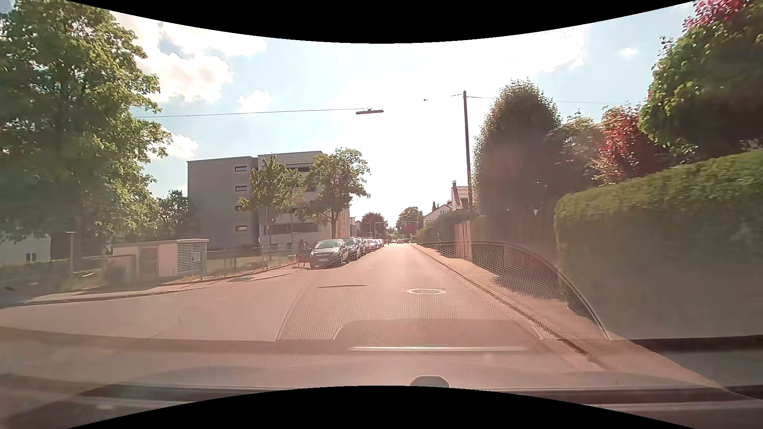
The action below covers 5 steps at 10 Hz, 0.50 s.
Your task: Follow the waypoints while adhering to traffic rules and regulations
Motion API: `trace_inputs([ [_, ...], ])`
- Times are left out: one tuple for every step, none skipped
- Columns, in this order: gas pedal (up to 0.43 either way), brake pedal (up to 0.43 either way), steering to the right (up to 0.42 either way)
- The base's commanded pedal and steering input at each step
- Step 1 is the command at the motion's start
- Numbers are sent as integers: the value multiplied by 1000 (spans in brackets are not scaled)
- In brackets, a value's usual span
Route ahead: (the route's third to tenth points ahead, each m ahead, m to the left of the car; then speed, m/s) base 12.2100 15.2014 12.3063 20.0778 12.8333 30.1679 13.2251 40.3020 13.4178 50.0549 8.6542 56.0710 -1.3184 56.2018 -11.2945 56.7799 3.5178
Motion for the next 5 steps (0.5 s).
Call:
trace_inputs([
  [39, 0, -114],
  [39, 0, -129],
  [47, 0, -146],
  [47, 0, -164],
  [47, 0, -187],
])
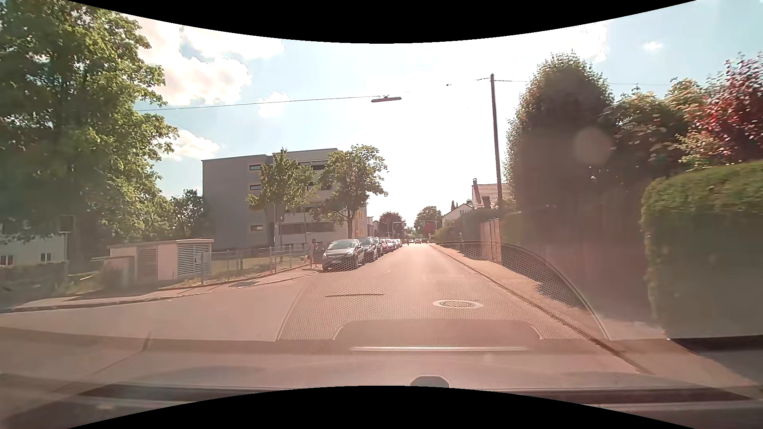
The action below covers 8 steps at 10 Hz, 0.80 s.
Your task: Follow the waypoints while adhering to traffic rules and regulations
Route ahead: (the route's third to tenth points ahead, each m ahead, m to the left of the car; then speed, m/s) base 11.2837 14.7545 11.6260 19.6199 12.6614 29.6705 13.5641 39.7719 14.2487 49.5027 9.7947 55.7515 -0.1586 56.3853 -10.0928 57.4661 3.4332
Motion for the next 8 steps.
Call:
trace_inputs([
  [47, 0, -216],
  [47, 0, -248],
  [47, 0, -275],
  [47, 0, -299],
  [47, 0, -323],
  [47, 0, -343],
  [47, 0, -361],
  [47, 0, -378],
])
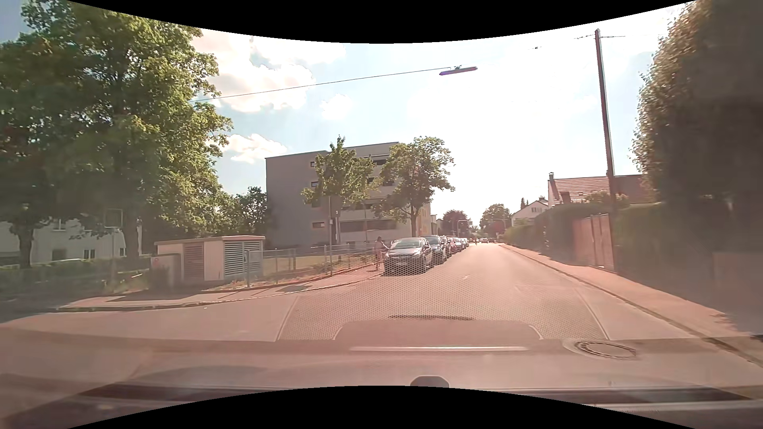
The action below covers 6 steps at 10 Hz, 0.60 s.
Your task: Follow the waypoints while adhering to traffic rules and regulations
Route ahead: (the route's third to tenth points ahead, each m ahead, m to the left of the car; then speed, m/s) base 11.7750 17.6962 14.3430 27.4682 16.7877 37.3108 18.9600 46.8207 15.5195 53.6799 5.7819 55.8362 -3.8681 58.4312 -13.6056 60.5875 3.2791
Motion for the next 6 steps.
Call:
trace_inputs([
  [47, 0, -389],
  [47, 0, -394],
  [47, 0, -394],
  [47, 0, -394],
  [47, 0, -393],
  [47, 0, -393],
])
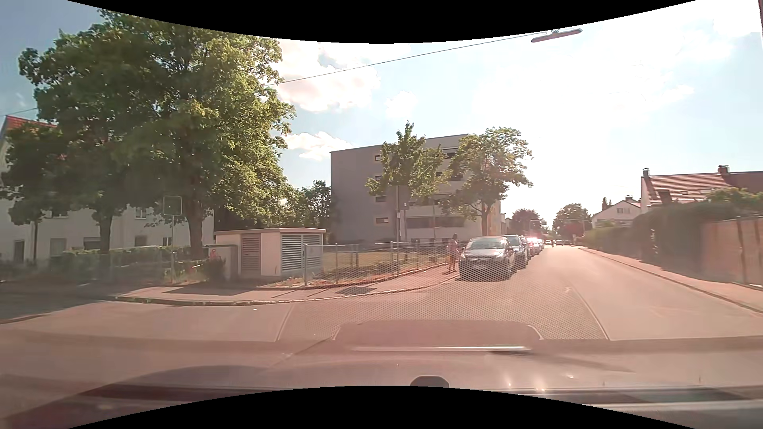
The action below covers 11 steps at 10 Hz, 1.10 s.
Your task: Follow the waypoints while adhering to traffic rules and regulations
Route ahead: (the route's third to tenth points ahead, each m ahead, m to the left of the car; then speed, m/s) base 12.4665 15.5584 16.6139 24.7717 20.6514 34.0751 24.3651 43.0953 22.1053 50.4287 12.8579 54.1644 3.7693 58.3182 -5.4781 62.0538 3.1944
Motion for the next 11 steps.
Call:
trace_inputs([
  [47, 0, -397],
  [47, 0, -403],
  [47, 0, -412],
  [47, 0, -425],
  [47, 0, -437],
  [39, 0, -451],
  [39, 0, -466],
  [39, 0, -475],
  [39, 0, -483],
  [39, 0, -484],
  [39, 0, -483],
])
